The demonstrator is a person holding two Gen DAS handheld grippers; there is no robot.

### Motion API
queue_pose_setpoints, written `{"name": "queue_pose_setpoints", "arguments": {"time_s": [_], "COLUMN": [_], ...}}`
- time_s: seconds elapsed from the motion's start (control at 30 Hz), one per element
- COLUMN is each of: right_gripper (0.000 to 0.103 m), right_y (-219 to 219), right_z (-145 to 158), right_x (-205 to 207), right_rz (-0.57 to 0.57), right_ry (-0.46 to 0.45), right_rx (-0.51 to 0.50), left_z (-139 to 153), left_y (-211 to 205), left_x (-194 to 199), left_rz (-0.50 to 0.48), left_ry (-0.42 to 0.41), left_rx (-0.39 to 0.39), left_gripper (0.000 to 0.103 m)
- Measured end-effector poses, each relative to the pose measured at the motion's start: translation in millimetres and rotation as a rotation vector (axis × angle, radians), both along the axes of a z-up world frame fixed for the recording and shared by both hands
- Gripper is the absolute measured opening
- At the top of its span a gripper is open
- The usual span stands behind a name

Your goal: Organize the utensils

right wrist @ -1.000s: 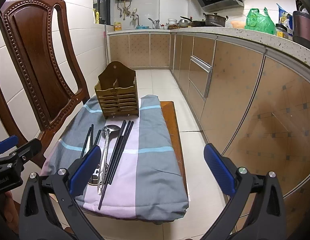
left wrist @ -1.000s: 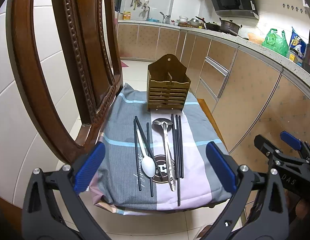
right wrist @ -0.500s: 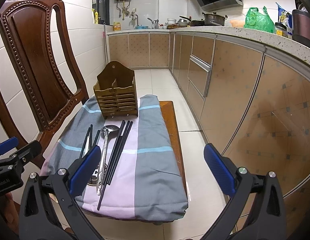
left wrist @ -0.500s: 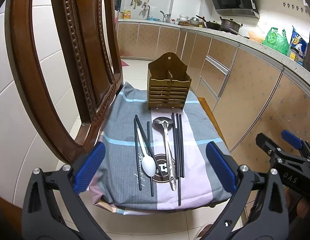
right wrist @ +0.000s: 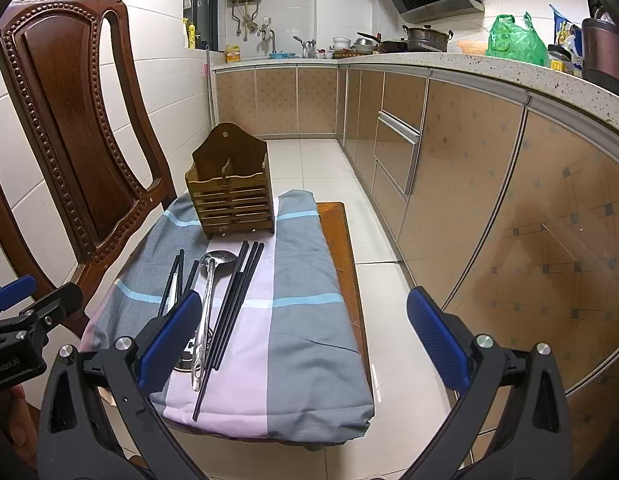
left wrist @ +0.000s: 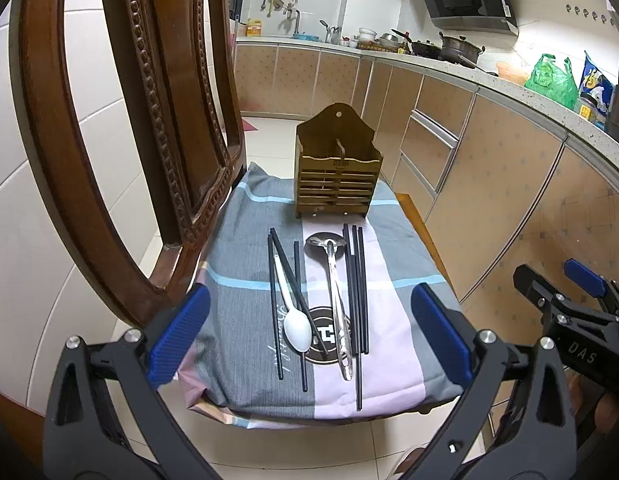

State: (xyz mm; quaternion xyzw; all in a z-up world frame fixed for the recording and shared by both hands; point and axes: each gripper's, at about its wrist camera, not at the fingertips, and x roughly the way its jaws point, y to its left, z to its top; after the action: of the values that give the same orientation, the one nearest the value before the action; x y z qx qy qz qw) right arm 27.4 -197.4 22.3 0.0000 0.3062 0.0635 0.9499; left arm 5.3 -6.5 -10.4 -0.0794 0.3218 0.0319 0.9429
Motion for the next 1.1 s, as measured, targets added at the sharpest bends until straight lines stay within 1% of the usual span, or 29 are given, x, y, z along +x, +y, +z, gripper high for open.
{"name": "queue_pose_setpoints", "arguments": {"time_s": [1.1], "right_gripper": [0.100], "right_y": [-1.4], "right_z": [-1.3], "right_x": [1.5], "right_rz": [0.003], "right_ry": [0.002], "right_rx": [0.011], "left_z": [-3.8], "left_y": [-2.8], "left_x": [2.5], "left_rz": [-0.001], "left_ry": [0.015], "left_rx": [0.011], "left_gripper": [0.099]}}
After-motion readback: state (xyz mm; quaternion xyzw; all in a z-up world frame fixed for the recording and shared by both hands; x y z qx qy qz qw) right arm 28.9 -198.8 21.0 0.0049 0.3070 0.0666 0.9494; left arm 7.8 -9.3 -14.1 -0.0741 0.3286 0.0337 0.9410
